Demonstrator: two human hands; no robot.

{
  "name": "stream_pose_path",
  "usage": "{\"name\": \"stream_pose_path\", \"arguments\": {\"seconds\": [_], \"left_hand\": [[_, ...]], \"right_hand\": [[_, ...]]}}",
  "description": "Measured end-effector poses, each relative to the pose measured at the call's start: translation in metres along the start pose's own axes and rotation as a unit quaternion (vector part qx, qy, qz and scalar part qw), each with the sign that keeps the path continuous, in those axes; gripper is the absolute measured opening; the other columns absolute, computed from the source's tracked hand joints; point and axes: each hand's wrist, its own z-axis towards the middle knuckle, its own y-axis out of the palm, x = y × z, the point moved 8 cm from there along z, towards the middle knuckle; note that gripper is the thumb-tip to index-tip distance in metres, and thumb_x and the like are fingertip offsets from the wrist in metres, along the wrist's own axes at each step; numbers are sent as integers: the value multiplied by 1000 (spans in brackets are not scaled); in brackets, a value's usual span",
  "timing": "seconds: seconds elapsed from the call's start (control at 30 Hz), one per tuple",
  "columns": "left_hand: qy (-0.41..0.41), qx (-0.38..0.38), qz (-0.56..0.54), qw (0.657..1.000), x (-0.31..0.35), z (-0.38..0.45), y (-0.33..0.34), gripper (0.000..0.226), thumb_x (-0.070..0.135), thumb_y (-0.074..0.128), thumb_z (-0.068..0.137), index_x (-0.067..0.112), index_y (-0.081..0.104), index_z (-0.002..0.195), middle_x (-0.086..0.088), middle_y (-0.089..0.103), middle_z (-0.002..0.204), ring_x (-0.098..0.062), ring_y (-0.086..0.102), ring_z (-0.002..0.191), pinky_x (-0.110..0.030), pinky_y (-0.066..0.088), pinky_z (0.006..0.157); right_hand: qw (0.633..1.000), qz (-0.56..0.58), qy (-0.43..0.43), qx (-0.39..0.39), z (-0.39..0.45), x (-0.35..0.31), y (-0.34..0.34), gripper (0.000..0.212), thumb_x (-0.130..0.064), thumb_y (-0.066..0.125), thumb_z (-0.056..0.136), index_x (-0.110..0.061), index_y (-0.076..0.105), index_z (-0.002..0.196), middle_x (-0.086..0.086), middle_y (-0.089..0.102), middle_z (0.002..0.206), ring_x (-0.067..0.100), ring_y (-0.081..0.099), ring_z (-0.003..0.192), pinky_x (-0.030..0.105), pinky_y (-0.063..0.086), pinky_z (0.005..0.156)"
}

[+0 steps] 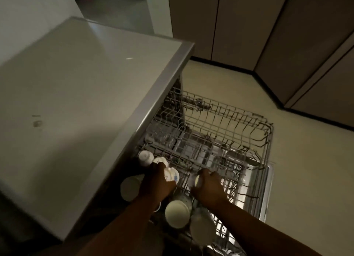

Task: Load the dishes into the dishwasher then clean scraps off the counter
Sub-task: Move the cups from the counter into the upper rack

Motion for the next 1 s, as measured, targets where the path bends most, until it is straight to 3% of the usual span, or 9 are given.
{"name": "stream_pose_path", "arguments": {"seconds": [0.13, 0.23, 0.4, 0.57, 0.63, 0.77, 0.83, 0.93, 1.0], "left_hand": [[25, -33, 48, 998, 3, 23, 30, 52, 46, 56, 84, 15, 44, 124, -6, 42, 124, -26, 46, 119, -35, 38, 99], [27, -30, 60, 997, 4, 37, 38, 58, 48, 63, 78, 20, 47, 127, -4, 45, 128, -25, 44, 118, -34, 38, 97], [75, -35, 57, 995, 9, 57, 44, 60, 46, 65, 76, 22, 49, 129, -6, 42, 137, -28, 41, 123, -37, 37, 101], [100, 32, 44, 994, 7, 61, 33, 57, 48, 69, 74, 23, 55, 122, -3, 50, 124, -27, 46, 115, -36, 38, 95], [109, 41, 53, 992, 5, 61, 36, 53, 48, 71, 73, 20, 59, 117, -5, 55, 119, -29, 51, 112, -37, 39, 94], [115, 43, 72, 990, -2, 60, 42, 55, 49, 74, 70, 17, 62, 113, -8, 60, 110, -30, 56, 109, -37, 43, 91], [119, 29, 73, 990, -6, 58, 45, 60, 51, 71, 71, 18, 60, 118, -8, 57, 115, -29, 52, 114, -36, 39, 95], [137, -8, 85, 987, -11, 52, 53, 66, 61, 56, 70, 22, 55, 123, -4, 51, 119, -27, 45, 118, -36, 35, 98], [156, -13, 91, 983, -10, 49, 55, 64, 58, 57, 73, 22, 52, 126, -4, 49, 122, -27, 43, 120, -36, 33, 99]], "right_hand": [[1000, -14, -5, -9, 10, -9, 21, 73, -61, 48, 69, -19, 43, 129, 12, 41, 122, 34, 57, 103, 31, 45, 76], [1000, -27, -15, -5, 20, -12, 29, 54, -43, 59, 82, -19, 41, 127, 9, 41, 122, 31, 56, 101, 31, 43, 72], [1000, 4, -9, 20, 30, -15, 28, 58, -37, 67, 81, -18, 40, 128, 8, 41, 118, 30, 59, 97, 32, 49, 73], [998, 27, -13, 48, 35, -17, 21, 57, -30, 70, 77, -19, 42, 125, 6, 41, 113, 29, 60, 90, 35, 51, 69], [999, 13, -15, 31, 37, -18, 26, 53, -25, 68, 78, -18, 42, 123, 5, 41, 112, 28, 59, 88, 30, 45, 64], [997, -64, -39, 30, 40, -20, 42, 48, -29, 59, 80, -20, 40, 123, 7, 41, 121, 26, 56, 96, 35, 48, 67], [997, -71, -28, 21, 36, -15, 48, 51, -31, 61, 80, -20, 40, 125, 10, 39, 127, 26, 57, 97, 34, 47, 67], [997, -72, -32, 25, 29, -12, 50, 47, -31, 61, 85, -20, 41, 125, 9, 42, 119, 27, 61, 88, 35, 50, 66], [996, -71, -43, 19, 31, -8, 49, 43, -28, 57, 88, -17, 42, 127, 9, 43, 117, 30, 60, 88, 36, 51, 68]]}}
